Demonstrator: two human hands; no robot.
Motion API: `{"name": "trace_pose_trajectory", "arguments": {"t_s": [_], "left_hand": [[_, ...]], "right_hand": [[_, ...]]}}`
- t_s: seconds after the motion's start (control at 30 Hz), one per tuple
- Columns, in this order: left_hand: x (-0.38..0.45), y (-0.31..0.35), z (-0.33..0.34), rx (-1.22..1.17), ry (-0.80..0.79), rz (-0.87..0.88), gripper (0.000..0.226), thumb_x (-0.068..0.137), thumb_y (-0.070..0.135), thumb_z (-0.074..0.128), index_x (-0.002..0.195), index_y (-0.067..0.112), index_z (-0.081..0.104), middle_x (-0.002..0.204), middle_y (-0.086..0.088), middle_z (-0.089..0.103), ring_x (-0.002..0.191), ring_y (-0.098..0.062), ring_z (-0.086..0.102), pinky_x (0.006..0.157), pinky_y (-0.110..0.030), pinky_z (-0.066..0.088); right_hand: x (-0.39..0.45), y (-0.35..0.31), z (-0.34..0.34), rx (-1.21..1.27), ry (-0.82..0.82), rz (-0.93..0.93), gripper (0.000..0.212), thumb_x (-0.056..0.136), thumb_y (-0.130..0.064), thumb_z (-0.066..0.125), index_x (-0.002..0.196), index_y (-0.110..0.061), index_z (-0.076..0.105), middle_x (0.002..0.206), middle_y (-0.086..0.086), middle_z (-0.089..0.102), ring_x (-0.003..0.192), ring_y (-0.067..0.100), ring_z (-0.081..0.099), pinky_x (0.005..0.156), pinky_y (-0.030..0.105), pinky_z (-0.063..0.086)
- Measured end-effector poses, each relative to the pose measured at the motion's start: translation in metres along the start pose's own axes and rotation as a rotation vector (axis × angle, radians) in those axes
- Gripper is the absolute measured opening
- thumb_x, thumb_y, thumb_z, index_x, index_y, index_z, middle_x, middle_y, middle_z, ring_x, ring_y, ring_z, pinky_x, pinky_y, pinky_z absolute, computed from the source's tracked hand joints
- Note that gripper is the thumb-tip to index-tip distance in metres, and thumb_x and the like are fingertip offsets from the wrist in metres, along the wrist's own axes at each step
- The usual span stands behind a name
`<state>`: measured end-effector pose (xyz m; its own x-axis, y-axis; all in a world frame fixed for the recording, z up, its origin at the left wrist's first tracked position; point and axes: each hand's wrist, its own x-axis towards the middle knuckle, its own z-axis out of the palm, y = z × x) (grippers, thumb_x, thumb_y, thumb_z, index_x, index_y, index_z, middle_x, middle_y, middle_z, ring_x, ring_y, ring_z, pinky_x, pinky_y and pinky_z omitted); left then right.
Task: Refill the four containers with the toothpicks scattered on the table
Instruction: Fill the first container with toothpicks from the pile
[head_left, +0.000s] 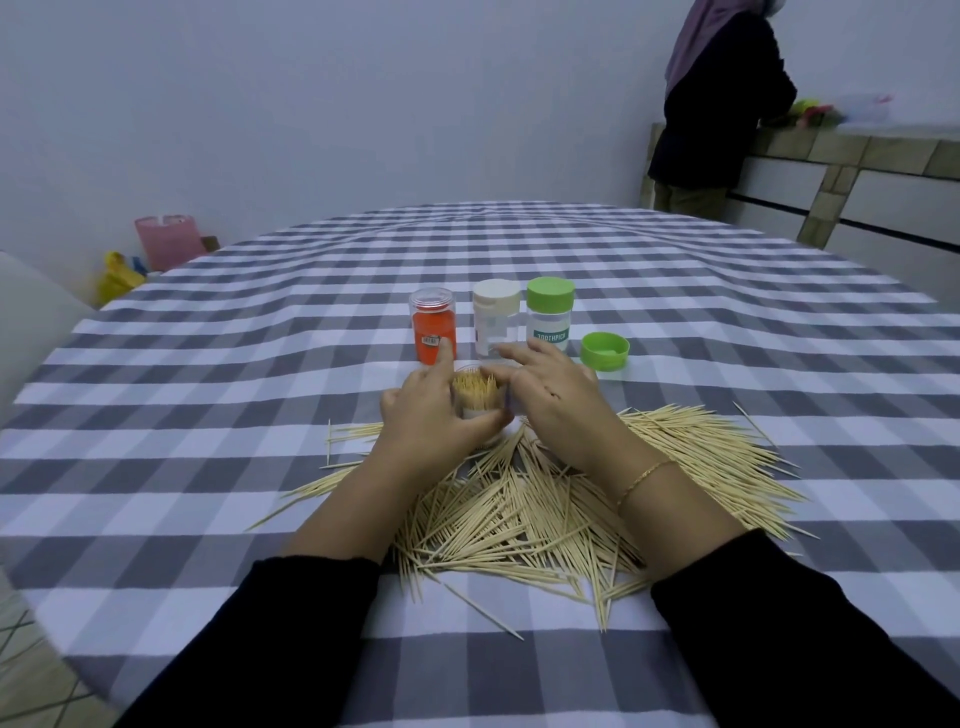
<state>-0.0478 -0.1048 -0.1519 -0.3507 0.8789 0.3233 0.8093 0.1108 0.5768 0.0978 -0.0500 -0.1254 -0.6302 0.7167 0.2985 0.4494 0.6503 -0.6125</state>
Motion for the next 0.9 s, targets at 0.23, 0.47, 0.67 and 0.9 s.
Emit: {"name": "trace_pose_trajectory", "arguments": {"t_s": [0.23, 0.47, 0.67, 0.9], "left_hand": [[-0.0023, 0.0026, -0.0015, 0.002, 0.007, 0.002, 0.102, 0.079, 0.062, 0.063, 0.155, 0.020, 0.010, 0.137, 0.000, 0.051, 0.131, -0.020, 0.038, 0.101, -0.042, 0.022], [-0.0056, 0.0040, -0.0038, -0.028, 0.063, 0.039, 0.092, 0.078, 0.054, 0.070, 0.152, 0.029, 0.021, 0.138, 0.008, 0.048, 0.131, -0.015, 0.036, 0.101, -0.039, 0.021], [-0.0069, 0.0035, -0.0084, 0.022, 0.094, 0.106, 0.075, 0.073, 0.053, 0.075, 0.140, 0.038, 0.043, 0.144, 0.009, 0.040, 0.135, -0.011, 0.029, 0.097, -0.032, 0.015], [-0.0089, 0.0044, -0.0098, 0.141, 0.106, 0.158, 0.064, 0.077, 0.056, 0.070, 0.136, 0.044, 0.049, 0.147, 0.008, 0.039, 0.136, -0.014, 0.028, 0.103, -0.039, 0.017]], "right_hand": [[-0.0002, -0.0018, 0.0006, 0.152, 0.124, -0.036, 0.048, 0.087, -0.040, 0.027, 0.093, -0.032, 0.074, 0.131, -0.015, 0.054, 0.133, 0.004, 0.031, 0.112, 0.046, 0.015], [0.0001, 0.0012, 0.0008, 0.127, 0.166, -0.045, 0.052, 0.088, -0.045, 0.026, 0.101, -0.028, 0.073, 0.119, -0.020, 0.054, 0.121, -0.001, 0.036, 0.108, 0.043, 0.020], [0.0000, 0.0006, 0.0019, 0.076, 0.192, -0.065, 0.054, 0.090, -0.046, 0.025, 0.108, -0.024, 0.072, 0.112, -0.023, 0.053, 0.119, 0.000, 0.039, 0.104, 0.040, 0.023], [0.0010, 0.0045, 0.0046, 0.025, 0.196, -0.103, 0.052, 0.091, -0.046, 0.026, 0.111, -0.028, 0.070, 0.120, -0.015, 0.060, 0.121, 0.003, 0.041, 0.098, 0.033, 0.021]]}}
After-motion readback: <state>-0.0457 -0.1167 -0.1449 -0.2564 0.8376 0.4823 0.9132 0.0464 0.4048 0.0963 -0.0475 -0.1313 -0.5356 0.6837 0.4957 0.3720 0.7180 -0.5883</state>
